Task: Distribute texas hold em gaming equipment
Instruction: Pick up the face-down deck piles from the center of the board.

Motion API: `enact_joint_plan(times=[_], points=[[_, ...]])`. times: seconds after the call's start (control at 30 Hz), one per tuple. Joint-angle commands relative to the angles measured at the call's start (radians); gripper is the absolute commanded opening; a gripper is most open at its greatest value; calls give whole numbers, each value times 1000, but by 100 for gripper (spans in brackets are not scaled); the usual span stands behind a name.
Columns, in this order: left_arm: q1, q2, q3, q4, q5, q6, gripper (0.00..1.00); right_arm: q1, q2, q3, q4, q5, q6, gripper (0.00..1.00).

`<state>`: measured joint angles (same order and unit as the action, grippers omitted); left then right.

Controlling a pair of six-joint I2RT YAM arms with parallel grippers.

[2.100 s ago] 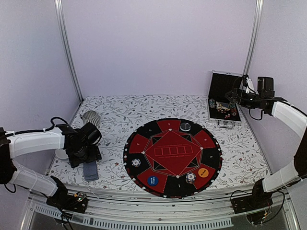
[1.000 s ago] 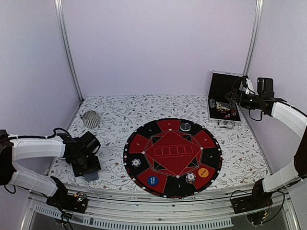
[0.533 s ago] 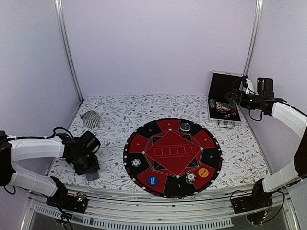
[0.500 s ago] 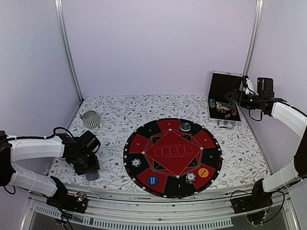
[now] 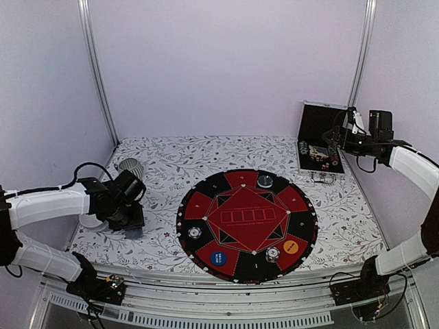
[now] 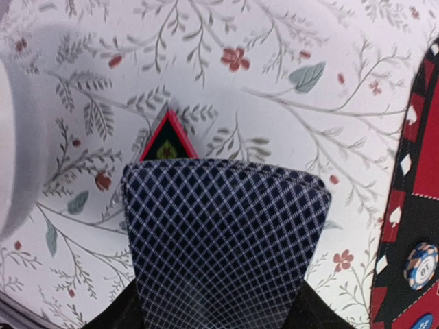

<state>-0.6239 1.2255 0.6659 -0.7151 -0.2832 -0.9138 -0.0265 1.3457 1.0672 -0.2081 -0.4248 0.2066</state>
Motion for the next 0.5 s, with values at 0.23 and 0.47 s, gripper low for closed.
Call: enact_joint_plan(times=[0.23,0.47], points=[[-11,76,187,113,-55,366,43,3,-34,10,7,-44,24,90],[-14,110,277,124,-22,575,43,52,5,12,12,-101,56,88]])
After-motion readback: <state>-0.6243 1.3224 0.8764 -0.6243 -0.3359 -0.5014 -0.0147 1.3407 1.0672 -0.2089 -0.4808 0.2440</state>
